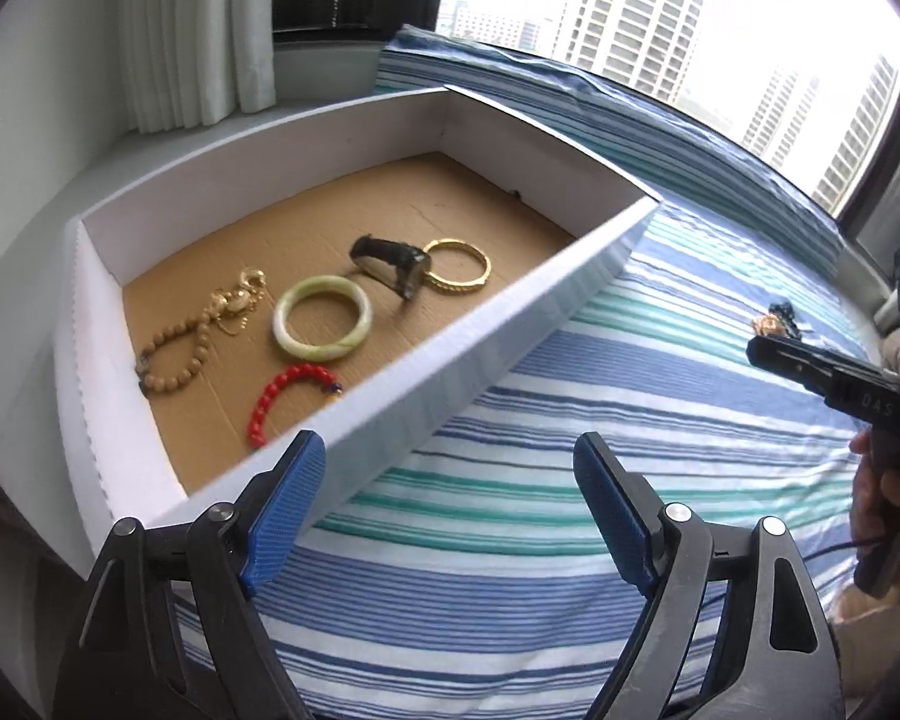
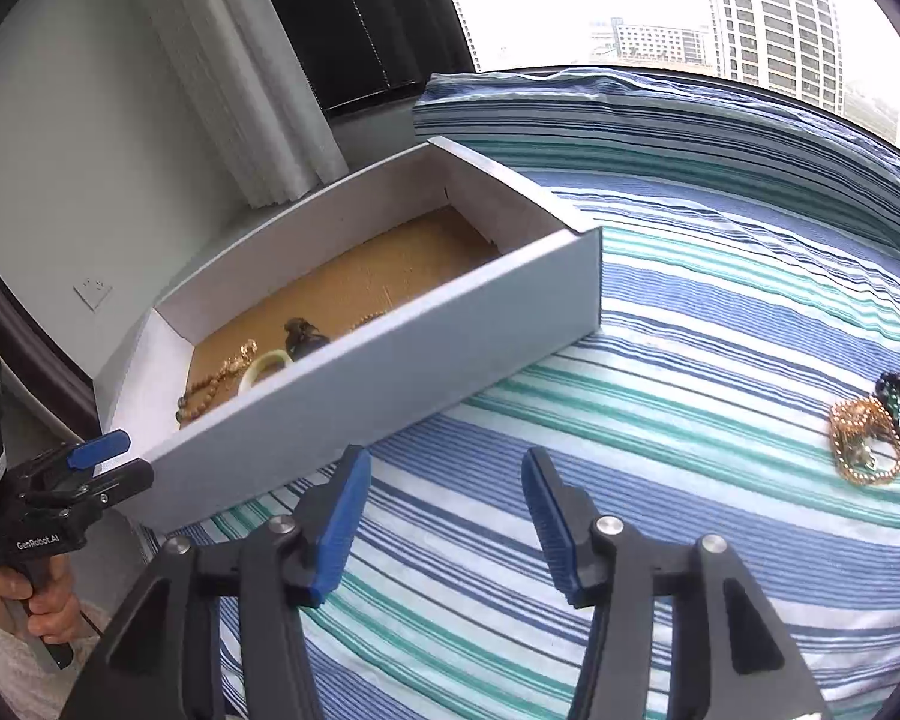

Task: Organize jewelry

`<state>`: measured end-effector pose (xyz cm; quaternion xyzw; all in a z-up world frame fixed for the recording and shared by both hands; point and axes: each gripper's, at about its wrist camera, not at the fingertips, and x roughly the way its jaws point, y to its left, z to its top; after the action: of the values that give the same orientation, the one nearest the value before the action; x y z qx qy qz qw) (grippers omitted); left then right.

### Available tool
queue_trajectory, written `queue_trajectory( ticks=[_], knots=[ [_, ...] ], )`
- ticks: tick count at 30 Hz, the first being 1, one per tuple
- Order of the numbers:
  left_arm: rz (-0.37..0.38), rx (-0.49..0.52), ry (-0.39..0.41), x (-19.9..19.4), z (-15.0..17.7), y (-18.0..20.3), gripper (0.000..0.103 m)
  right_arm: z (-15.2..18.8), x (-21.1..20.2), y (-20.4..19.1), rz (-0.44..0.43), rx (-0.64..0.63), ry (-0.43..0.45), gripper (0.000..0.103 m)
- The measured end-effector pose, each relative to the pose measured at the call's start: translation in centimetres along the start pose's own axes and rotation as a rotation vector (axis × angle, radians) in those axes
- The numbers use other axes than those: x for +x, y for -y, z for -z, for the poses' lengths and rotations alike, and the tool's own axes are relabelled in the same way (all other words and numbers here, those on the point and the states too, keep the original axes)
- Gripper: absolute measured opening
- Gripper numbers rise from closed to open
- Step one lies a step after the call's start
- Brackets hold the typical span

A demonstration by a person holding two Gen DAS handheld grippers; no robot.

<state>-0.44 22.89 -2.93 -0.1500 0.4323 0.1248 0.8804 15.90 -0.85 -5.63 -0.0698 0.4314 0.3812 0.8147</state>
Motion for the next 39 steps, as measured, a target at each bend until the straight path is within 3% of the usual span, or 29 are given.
queue_trajectory(
  ticks=[6, 11, 17, 20, 23, 25, 27, 29, 35, 39],
  knots=[
    [0.055, 0.086, 0.000, 1.4, 2.1, 6.6, 0.087, 7.4, -4.2, 3.8, 0.199, 0.072, -0.047, 0.077],
    [0.122, 0.139, 0.030, 2.3, 2.9, 10.9, 0.089, 11.5, -8.3, 6.8, 0.326, 0.153, -0.014, 0.078],
    [0.160, 0.230, 0.070, 2.2, 4.2, 15.1, 0.099, 15.6, -13.0, 9.5, 0.363, 0.249, 0.094, 0.078],
    [0.212, 0.266, 0.038, 2.6, 5.1, 16.3, 0.100, 17.6, -13.5, 11.4, 0.313, 0.353, 0.085, 0.078],
    [0.213, 0.296, 0.010, 3.0, 6.0, 17.1, 0.100, 19.3, -13.5, 12.1, 0.369, 0.384, 0.064, 0.078],
    [0.205, 0.313, 0.009, 2.9, 6.3, 17.4, 0.100, 20.0, -14.2, 11.9, 0.398, 0.376, 0.103, 0.078],
    [0.202, 0.321, 0.010, 2.8, 6.5, 17.6, 0.100, 20.2, -15.3, 11.4, 0.423, 0.346, 0.155, 0.094],
    [0.207, 0.325, 0.010, 2.8, 6.5, 17.9, 0.100, 20.2, -16.3, 10.9, 0.442, 0.294, 0.198, 0.103],
    [0.212, 0.356, -0.004, 2.7, 6.9, 19.0, 0.100, 20.0, -16.8, 10.1, 0.457, 0.194, 0.227, 0.103],
    [0.217, 0.355, -0.078, 3.6, 6.9, 19.5, 0.100, 20.3, -16.3, 9.8, 0.449, 0.182, 0.183, 0.103]
  ],
)
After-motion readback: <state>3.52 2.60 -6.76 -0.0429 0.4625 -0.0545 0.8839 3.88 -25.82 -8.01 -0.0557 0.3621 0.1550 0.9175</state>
